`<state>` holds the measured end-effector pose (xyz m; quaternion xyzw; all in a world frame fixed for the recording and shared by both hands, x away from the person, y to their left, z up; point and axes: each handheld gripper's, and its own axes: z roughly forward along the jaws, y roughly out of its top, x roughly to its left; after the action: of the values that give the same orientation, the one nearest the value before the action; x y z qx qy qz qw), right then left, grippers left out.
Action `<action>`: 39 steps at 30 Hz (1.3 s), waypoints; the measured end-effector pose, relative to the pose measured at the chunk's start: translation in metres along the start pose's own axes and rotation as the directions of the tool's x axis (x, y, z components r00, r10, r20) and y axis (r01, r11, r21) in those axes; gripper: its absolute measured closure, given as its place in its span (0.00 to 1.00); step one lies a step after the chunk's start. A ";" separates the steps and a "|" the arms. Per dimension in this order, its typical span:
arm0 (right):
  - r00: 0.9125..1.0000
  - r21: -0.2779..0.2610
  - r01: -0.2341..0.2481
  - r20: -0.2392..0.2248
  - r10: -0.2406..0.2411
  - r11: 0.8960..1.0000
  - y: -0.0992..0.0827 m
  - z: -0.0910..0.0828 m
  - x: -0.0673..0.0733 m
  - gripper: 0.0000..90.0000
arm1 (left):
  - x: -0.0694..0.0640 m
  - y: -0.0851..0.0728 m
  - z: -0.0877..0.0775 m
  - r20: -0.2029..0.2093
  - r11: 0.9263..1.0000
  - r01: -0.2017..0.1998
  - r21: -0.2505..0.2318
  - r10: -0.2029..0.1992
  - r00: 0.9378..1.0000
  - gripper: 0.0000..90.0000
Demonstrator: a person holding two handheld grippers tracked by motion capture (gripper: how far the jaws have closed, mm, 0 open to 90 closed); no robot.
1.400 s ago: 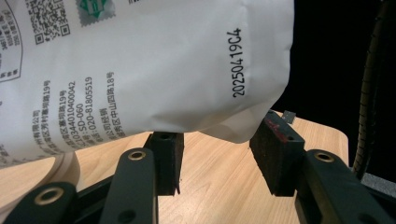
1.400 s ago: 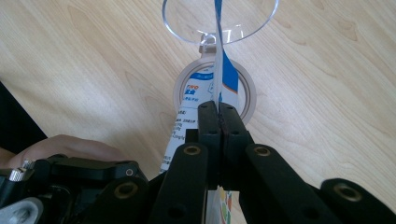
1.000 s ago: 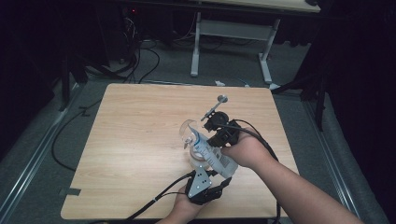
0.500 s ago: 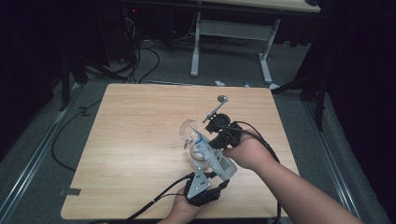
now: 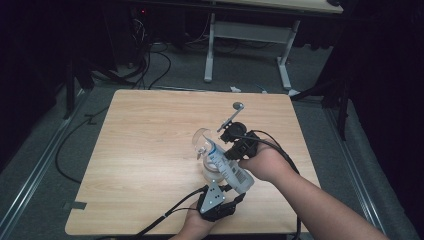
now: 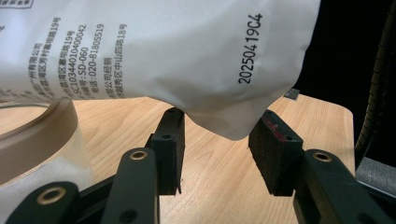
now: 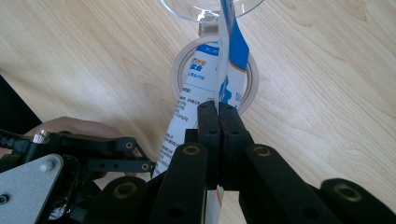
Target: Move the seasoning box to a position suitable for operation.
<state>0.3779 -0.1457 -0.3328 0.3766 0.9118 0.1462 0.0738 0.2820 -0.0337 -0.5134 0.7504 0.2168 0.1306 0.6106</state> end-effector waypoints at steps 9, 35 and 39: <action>1.000 0.004 -0.014 0.007 0.014 1.000 -0.003 -0.003 0.000 0.99 | 0.003 -0.004 0.000 -0.013 1.000 0.004 0.017 -0.004 1.000 0.63; 1.000 0.005 -0.031 0.000 0.031 1.000 -0.016 -0.003 -0.004 0.99 | 0.010 -0.013 0.007 -0.054 0.995 0.028 0.093 -0.023 0.998 0.63; 1.000 0.006 -0.029 -0.002 0.029 1.000 -0.016 -0.003 -0.005 0.99 | 0.011 -0.013 0.007 -0.059 0.995 0.029 0.097 -0.024 0.998 0.63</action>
<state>0.3695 -0.1607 -0.3350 0.3900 0.9066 0.1451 0.0698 0.2928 -0.0328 -0.5280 0.7723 0.2503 0.1334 0.5684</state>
